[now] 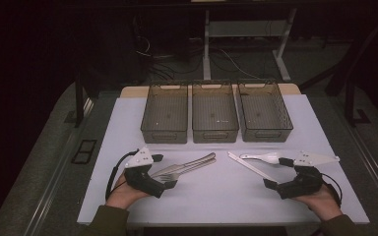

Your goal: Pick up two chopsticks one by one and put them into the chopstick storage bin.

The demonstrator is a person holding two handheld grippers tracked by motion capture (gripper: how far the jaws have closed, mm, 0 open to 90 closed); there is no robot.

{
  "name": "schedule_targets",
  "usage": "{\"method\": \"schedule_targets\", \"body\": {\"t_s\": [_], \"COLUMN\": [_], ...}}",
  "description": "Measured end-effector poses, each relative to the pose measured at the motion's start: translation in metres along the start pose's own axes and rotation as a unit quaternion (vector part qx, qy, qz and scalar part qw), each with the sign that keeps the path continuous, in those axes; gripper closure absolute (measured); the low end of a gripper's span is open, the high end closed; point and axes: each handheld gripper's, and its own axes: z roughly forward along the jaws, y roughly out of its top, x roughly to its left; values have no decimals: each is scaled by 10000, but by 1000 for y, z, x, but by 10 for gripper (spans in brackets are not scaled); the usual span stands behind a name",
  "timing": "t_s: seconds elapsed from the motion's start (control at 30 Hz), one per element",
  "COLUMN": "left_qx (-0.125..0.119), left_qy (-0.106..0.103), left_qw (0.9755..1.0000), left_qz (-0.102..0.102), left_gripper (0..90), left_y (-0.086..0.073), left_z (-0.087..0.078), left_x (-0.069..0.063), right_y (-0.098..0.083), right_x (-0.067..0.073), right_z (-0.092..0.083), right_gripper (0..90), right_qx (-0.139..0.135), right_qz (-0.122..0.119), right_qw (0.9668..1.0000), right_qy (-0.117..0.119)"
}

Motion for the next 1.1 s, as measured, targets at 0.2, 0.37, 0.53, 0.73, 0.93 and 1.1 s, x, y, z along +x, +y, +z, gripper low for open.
{"method": "schedule_targets", "body": {"t_s": [0.2, 0.37, 0.53, 0.73, 0.93, 1.1], "left_qx": [19, 38, 68, 77, 100, 110], "left_qy": [25, 54, 58, 4, -30, -19], "left_qw": [10000, 10000, 10000, 10000, 9999, 9999], "left_qz": [-23, -2, 18, 6, 25, 19], "left_gripper": [0, 0, 0, 0, 0, 0], "left_y": [-1, -1, -3, -4, -4, -5], "left_z": [-3, -4, -4, -3, -1, -2], "left_x": [1, -1, -2, -3, -4, -5], "right_y": [2, 5, 10, 17, 21, 25], "right_x": [0, 0, 0, -2, -4, -6], "right_z": [-1, -2, -1, 3, 9, 10], "right_gripper": [8, 8, 8, 8, 8, 8], "right_qx": [51, 77, 160, 212, 284, 265], "right_qz": [-9, -57, -87, -160, -182, -171], "right_qw": [10000, 9999, 9998, 9996, 9993, 9993], "right_qy": [41, 64, 72, 119, 148, 183]}}
